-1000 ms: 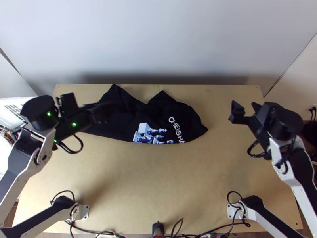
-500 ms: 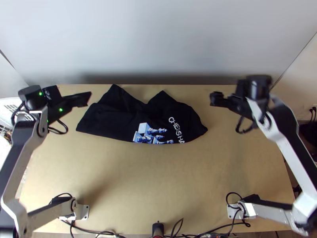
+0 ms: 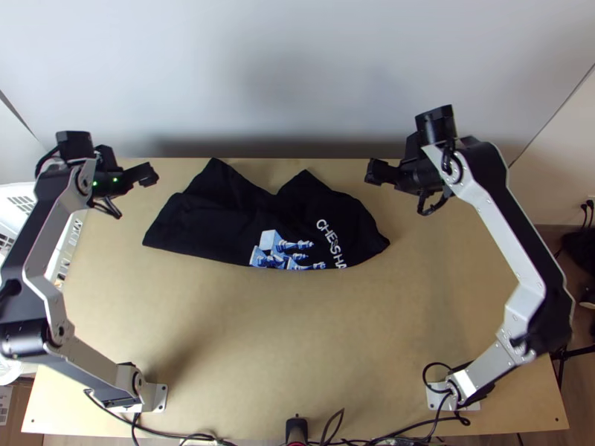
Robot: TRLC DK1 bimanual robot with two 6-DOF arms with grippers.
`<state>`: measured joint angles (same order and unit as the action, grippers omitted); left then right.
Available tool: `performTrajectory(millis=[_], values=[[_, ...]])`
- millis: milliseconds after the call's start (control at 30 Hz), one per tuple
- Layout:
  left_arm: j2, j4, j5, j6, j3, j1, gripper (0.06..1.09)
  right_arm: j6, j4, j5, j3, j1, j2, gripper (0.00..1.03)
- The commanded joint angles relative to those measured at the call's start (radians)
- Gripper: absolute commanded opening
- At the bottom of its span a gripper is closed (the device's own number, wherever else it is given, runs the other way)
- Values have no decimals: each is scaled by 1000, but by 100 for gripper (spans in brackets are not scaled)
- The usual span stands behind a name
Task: Fold the t-shirt
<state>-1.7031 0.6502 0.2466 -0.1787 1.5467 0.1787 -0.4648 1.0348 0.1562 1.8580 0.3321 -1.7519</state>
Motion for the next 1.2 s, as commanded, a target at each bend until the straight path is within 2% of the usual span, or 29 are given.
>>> performTrajectory(millis=[0, 200, 433, 867, 900, 933, 967, 1000, 1033, 1067, 1167], values=[[-102, 52, 20, -22, 104, -50, 104, -34, 25, 71, 30, -61, -141, 98], [-136, 51, 20, -31, 156, -82, 104, -72, 10, 140, -10, -119, -233, 98], [-136, 48, 20, -28, 156, -85, 104, -121, -85, 218, -31, -136, -337, 98], [-118, 49, 19, -25, 147, -45, 104, -158, -122, 220, 95, -64, -521, 98], [-116, 49, 19, -25, 142, -42, 104, -158, -131, 220, 95, -61, -521, 93], [-113, 49, 20, -25, 138, -38, 104, -158, -145, 220, 95, -59, -520, 84], [-109, 49, 19, -22, 131, -33, 104, -163, -156, 218, 98, -59, -520, 69], [-102, 49, 20, -19, 124, -31, 104, -167, -167, 213, 102, -61, -517, 47], [-98, 49, 19, -11, 118, -30, 104, -164, -173, 212, 110, -61, -512, 20], [-93, 49, 19, -1, 113, -30, 104, -158, -179, 212, 106, -61, -501, 15], [-84, 48, 19, 13, 101, -27, 104, -133, -180, 210, 83, -62, -452, 12]])
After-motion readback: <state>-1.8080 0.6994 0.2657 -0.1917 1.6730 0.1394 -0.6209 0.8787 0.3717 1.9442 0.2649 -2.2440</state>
